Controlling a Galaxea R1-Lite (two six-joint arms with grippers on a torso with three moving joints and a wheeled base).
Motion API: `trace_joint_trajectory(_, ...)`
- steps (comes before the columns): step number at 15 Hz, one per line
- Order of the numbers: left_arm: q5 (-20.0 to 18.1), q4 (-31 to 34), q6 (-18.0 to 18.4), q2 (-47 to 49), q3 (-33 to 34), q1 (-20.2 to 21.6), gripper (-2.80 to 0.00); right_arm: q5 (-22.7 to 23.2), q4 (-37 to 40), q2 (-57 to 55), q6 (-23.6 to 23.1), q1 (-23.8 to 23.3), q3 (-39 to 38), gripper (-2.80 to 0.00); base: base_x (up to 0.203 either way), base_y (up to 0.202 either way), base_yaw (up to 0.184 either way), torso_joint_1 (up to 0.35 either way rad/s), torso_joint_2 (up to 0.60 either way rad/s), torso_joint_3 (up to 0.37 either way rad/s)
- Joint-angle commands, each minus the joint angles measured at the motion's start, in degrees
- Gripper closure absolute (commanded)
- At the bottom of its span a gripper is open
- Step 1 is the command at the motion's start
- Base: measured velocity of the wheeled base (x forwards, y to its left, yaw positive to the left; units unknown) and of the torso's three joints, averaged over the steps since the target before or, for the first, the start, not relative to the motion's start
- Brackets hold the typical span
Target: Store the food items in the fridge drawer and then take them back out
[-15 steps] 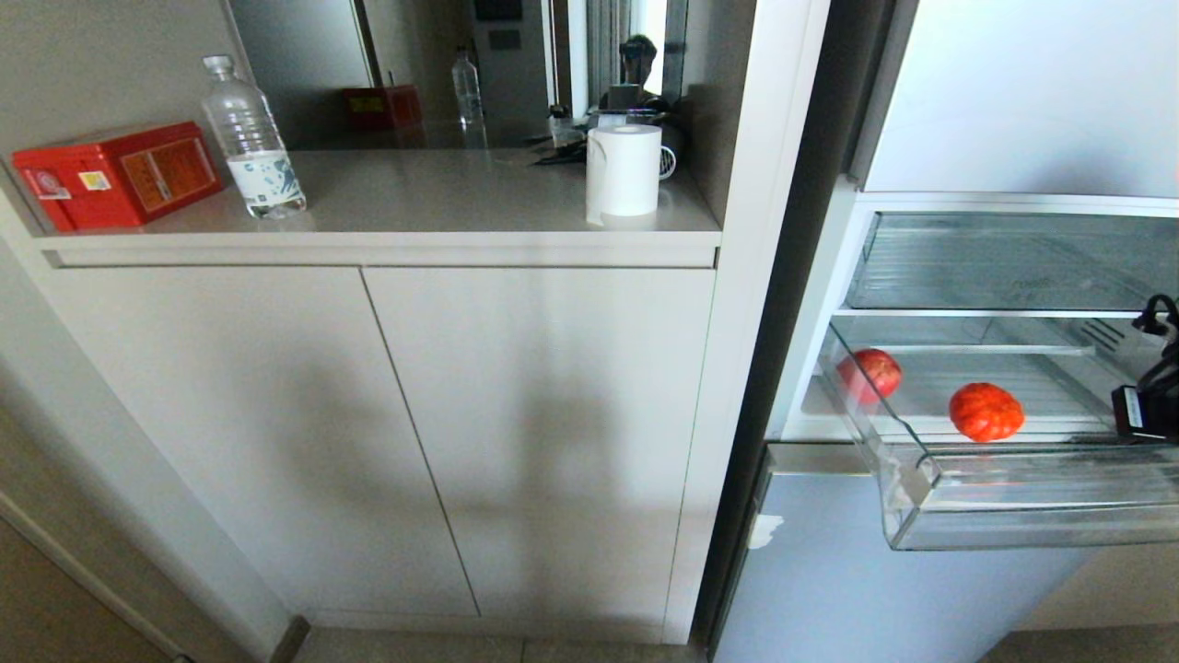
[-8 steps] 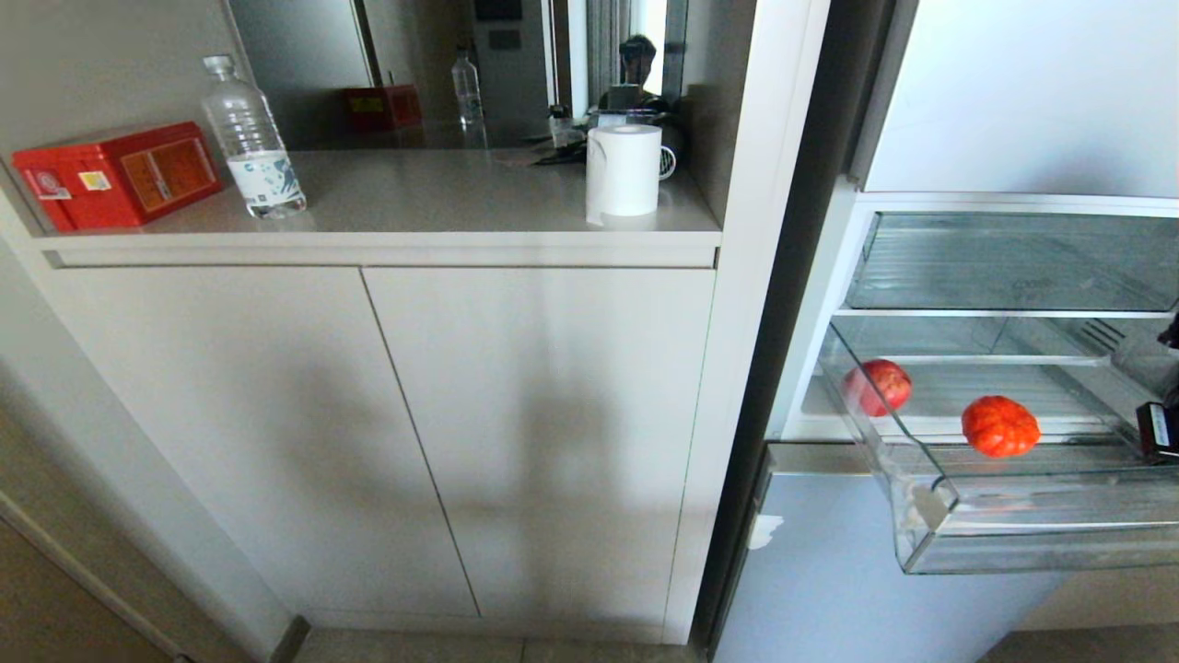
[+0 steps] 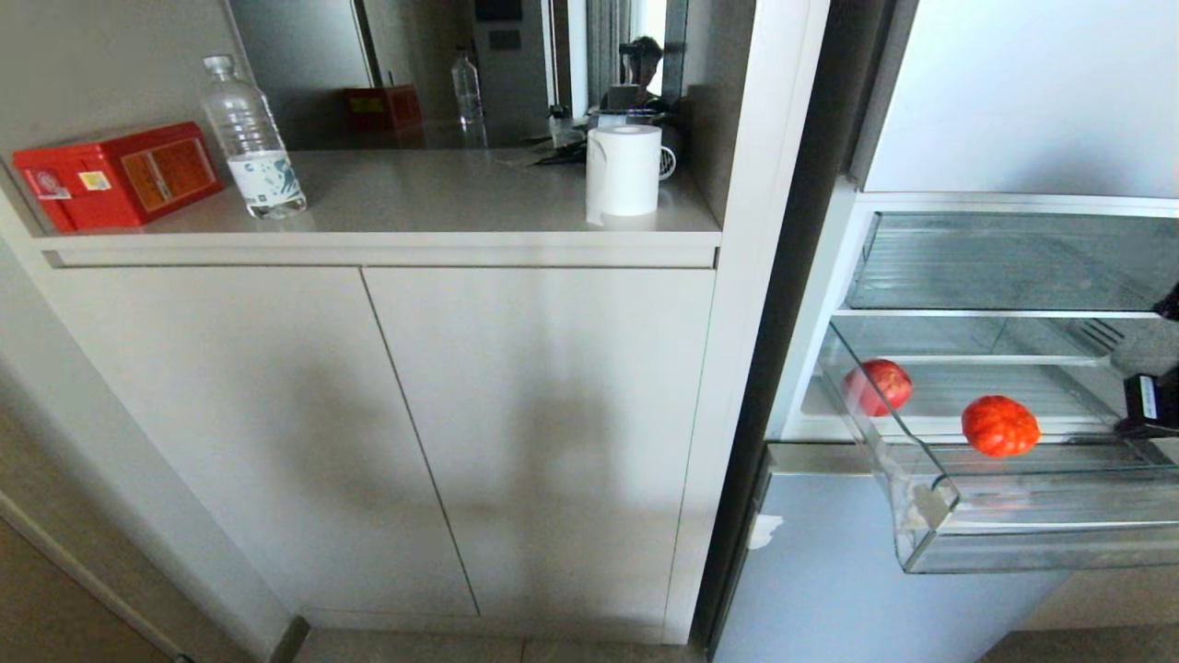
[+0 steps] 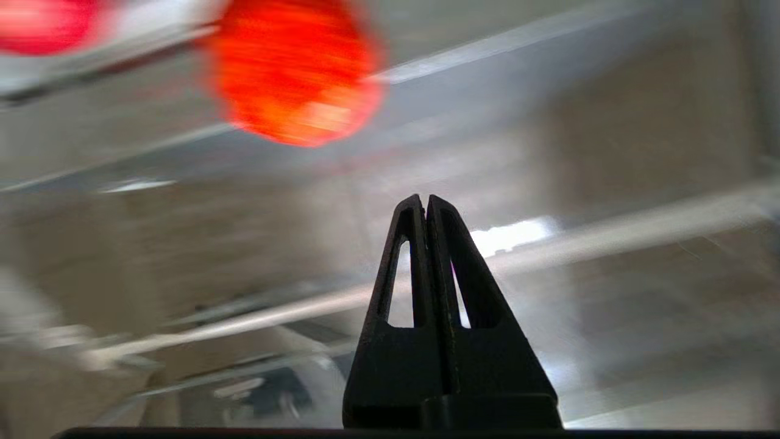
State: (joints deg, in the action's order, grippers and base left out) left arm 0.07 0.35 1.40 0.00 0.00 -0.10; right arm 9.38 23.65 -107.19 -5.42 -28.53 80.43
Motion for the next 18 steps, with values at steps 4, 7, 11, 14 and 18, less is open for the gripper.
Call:
trace_joint_trajectory(4, 0.0, 0.0, 0.0, 0.1, 0.0, 0.0, 0.0, 1.7, -0.1, -5.6, 0.7, 3.6, 6.3, 0.0, 0.0, 0.0, 0.0, 0.0, 0.0, 0.0)
trace_joint_trajectory(7, 0.0, 0.0, 0.0, 0.1, 0.0, 0.0, 0.0, 2.1, -0.1, -8.5, 0.6, 3.7, 10.1, -2.8, 0.0, 0.0, 0.0, 0.0, 0.0, 0.0)
trace_joint_trajectory(11, 0.0, 0.0, 0.0, 0.1, 0.0, 0.0, 0.0, 3.3, -0.1, -11.3, 0.3, 4.6, 13.5, -2.8, 0.0, 0.0, 0.0, 0.0, 0.0, 0.0)
trace_joint_trajectory(14, 0.0, 0.0, 0.0, 0.1, 0.0, 0.0, 0.0, 3.3, -0.1, -13.7, 0.5, 6.0, 14.7, -2.8, 0.0, 0.0, 0.0, 0.0, 0.0, 0.0)
trace_joint_trajectory(18, 0.0, 0.0, 0.0, 0.1, 0.0, 0.0, 0.0, 3.2, -0.1, -15.7, 0.8, 6.9, 15.4, -2.8, 0.0, 0.0, 0.0, 0.0, 0.0, 0.0)
